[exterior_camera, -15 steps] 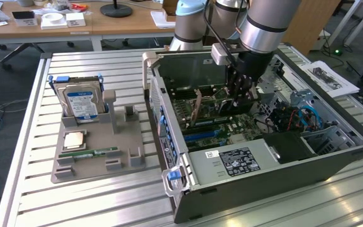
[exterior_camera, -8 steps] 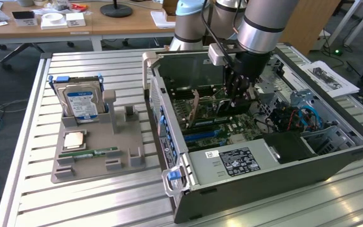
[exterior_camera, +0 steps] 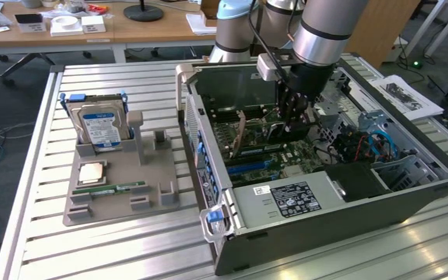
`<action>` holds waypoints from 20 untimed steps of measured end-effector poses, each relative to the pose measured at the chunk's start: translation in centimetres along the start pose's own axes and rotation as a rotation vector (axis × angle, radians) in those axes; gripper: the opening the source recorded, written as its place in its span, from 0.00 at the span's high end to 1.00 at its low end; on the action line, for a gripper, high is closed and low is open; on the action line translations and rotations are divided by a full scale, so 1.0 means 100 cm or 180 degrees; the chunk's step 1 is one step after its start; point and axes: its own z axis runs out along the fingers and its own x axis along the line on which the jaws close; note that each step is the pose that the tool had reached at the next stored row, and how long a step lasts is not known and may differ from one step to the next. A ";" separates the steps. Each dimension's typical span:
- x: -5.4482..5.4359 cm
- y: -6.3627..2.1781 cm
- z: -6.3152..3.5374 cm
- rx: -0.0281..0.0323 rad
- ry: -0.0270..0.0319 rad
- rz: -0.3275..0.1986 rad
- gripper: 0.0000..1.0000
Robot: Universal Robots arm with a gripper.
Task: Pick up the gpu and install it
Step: 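Insert the gpu into the slot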
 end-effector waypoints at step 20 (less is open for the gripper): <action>0.000 0.0008 0.0100 0.0000 0.0000 0.0000 0.73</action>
